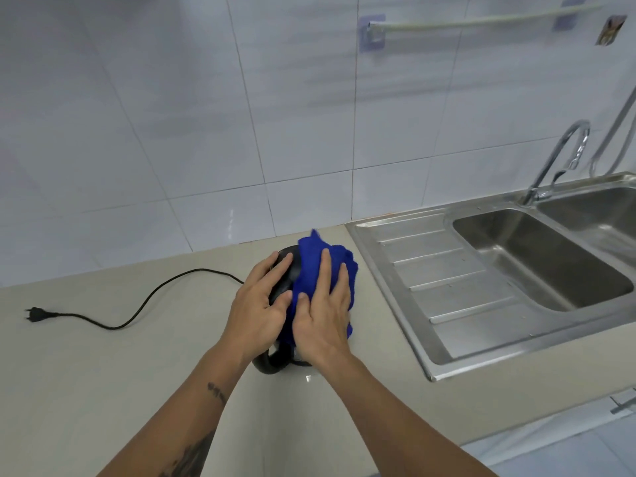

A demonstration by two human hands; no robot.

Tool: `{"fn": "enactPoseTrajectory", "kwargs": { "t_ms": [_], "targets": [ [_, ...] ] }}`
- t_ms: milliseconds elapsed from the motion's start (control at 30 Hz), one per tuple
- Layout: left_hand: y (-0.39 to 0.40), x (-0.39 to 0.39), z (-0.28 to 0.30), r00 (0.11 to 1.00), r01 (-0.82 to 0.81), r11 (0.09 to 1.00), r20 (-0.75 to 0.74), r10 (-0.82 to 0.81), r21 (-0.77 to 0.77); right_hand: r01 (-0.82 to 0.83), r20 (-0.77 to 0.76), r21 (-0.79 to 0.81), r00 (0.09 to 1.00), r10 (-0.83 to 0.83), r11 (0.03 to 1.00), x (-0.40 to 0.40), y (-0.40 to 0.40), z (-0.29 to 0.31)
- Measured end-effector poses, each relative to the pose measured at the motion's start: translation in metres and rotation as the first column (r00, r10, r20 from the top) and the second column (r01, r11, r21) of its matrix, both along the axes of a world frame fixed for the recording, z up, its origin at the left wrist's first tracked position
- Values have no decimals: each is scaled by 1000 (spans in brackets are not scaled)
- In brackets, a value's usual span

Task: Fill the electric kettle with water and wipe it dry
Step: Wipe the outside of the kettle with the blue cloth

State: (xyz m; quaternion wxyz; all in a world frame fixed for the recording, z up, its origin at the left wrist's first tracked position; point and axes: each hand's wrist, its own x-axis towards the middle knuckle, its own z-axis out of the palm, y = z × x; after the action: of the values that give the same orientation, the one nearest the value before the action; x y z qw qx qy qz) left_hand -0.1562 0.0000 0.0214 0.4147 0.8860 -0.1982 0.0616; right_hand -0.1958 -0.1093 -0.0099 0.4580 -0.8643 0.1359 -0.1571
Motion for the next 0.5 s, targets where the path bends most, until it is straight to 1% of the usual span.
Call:
{"fn": "enactPoseTrajectory", "kwargs": {
  "t_ms": [33, 67, 200, 267, 367, 433, 500],
  "targets": [
    [0, 0, 1, 1000, 0, 1000, -7, 0, -5, -6, 50, -91, 999, 10, 996, -1, -1, -4],
    [0, 0, 2, 1000, 0, 1000, -11, 0, -6, -13, 76, -130, 997, 23, 991, -2, -3, -9],
    [-1, -1, 5, 1000, -9, 1000, -12, 9, -14, -29, 151, -143, 987, 50, 989, -10, -5, -31],
    [0, 0, 7, 1000, -5, 1000, -13, 5, -2, -18, 159, -139, 986, 40, 990, -14, -5, -44],
    [3, 2, 9, 1000, 16, 999, -22, -15, 28, -6, 112, -30, 994, 10, 1000, -19, -4, -64],
    [5, 5, 10, 999, 30, 999, -31, -29, 34, -3, 65, 99, 998, -3, 995, -21, -8, -75],
    [8, 9, 12, 998, 38, 998, -52, -36, 40, -1, 15, 265, 1000, -3, 964, -23, -16, -77]
  ]
}}
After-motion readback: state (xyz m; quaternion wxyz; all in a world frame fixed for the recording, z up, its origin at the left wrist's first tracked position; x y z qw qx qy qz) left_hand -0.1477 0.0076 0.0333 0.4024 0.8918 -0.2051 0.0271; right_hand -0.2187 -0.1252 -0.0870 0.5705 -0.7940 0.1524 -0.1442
